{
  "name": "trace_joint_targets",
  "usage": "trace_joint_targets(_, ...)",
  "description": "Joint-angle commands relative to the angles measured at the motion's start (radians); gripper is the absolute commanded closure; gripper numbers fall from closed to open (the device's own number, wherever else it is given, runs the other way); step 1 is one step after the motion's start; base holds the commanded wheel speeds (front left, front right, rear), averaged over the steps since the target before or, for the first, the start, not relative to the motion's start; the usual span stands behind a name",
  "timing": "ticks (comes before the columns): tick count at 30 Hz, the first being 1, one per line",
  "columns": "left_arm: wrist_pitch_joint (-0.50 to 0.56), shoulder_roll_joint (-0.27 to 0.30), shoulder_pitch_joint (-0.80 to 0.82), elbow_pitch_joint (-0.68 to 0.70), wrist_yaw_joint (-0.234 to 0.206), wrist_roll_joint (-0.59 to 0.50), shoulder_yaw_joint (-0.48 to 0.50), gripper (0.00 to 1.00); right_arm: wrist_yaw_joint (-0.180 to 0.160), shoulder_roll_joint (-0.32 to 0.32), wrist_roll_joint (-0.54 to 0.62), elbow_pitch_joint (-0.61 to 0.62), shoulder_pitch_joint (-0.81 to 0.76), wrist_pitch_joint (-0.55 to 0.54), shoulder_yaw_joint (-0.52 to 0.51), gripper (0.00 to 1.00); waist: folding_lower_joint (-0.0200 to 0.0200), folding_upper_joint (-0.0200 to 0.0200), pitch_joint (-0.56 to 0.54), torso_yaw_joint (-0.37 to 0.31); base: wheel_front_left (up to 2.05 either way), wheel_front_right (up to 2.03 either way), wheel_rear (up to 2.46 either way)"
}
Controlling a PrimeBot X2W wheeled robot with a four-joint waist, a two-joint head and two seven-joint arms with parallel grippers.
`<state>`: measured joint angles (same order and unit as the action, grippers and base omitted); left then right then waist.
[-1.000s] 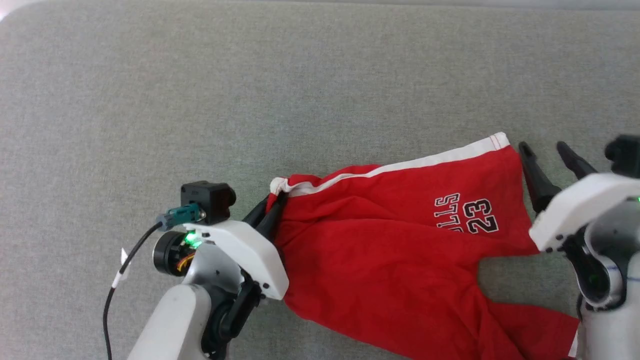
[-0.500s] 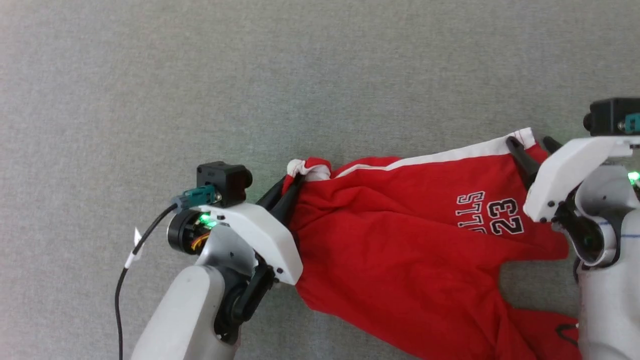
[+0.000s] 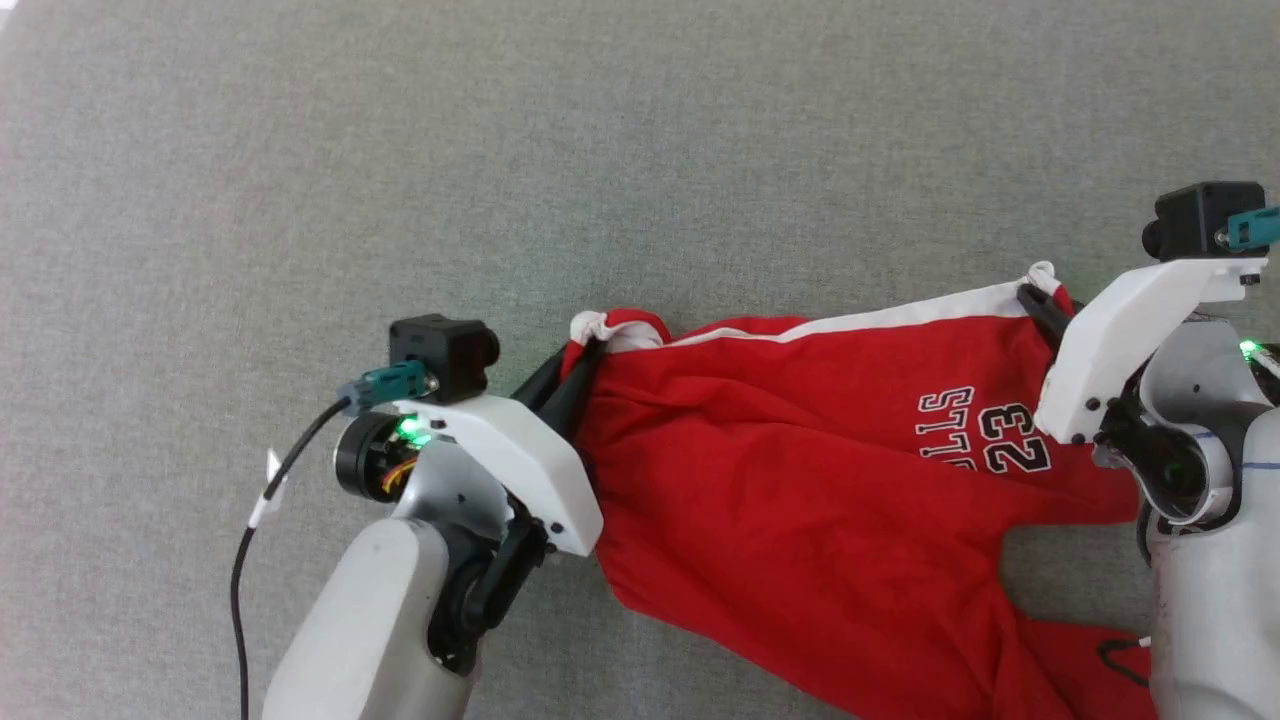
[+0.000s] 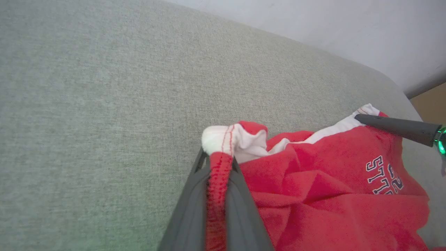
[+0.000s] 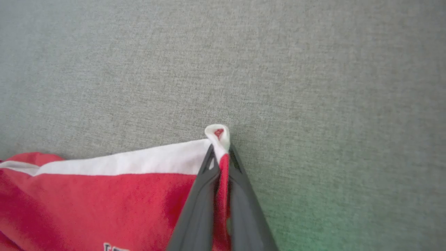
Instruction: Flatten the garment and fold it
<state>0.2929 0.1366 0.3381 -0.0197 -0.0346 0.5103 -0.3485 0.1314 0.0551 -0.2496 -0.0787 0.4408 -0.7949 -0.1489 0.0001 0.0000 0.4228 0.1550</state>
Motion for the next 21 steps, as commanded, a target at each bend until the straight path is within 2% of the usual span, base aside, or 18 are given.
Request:
trace_joint_targets(1,-0.012,0.000,0.016,-0.002,0.004,0.009,0.008,1.00,-0.001,-0.005,-0.003,-0.002,-0.015,0.025,0.002,1.00,-0.0001,0.0000,-0.013,-0.008,0.00,0.00,0.00)
trace_joint_targets(7,-0.062,0.001,0.018,0.001,-0.015,0.022,0.052,1.00,-0.001,-0.005,-0.030,0.003,-0.002,0.174,0.006,1.00,-0.0001,0.0000,-0.054,-0.029,0.00,0.00,0.00)
trace_joint_targets(13,-0.094,0.024,0.068,0.010,-0.022,0.020,0.096,1.00,-0.001,-0.005,-0.052,0.006,0.029,0.295,0.022,1.00,-0.0001,0.0000,-0.120,-0.049,0.00,0.00,0.00)
trace_joint_targets(21,-0.030,0.082,0.221,-0.004,-0.020,0.014,0.128,1.00,-0.001,-0.005,-0.036,0.007,0.141,0.336,0.070,1.00,-0.0001,0.0000,-0.242,-0.082,0.00,0.00,0.00)
